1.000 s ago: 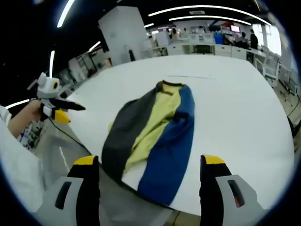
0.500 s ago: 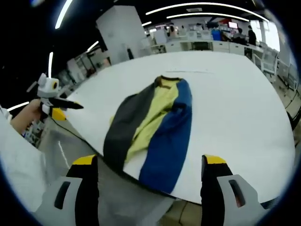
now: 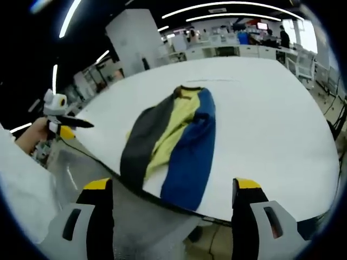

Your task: Fold the garment on the visible template until the final outline fits inside the template.

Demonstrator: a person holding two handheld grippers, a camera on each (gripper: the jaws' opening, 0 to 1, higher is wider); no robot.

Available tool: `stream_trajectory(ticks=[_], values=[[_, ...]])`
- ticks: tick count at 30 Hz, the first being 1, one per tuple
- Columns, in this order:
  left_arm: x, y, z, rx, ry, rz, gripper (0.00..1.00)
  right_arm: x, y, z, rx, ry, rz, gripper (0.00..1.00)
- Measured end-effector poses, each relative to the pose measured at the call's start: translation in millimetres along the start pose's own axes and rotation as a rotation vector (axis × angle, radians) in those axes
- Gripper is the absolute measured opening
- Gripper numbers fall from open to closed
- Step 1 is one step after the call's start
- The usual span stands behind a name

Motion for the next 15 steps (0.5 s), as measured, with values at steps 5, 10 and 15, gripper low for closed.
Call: stream_trajectory(ticks=[5,10,15], values=[[1.0,-2.0,0.8,-0.003,0.01,0.003,0.99,0.8,-1.5,-1.4,-0.012,-0.002,-0.002,0.9],[2.3,-2.4,2.9,0.004,0.016,0.0,0.99,-0.8,-2.0,-0.2,-0.009,0.003,0.007,0.9],[2.1,-2.8,2.8,0.007,0.016,0.006,0.99,-3.4,-3.4,1.6,-0.012,0.011,0.014,0.9]])
Point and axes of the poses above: the point that each gripper's makers call its tool centre point, and the gripper's own axes: x roughly backward along the fingers, z roughly to its left, y roughly out of its top, the point moved 10 cm from there along x, roughly backward along the fingers, and after that the axes turned 4 degrees about -y, right-handed, at the moved point
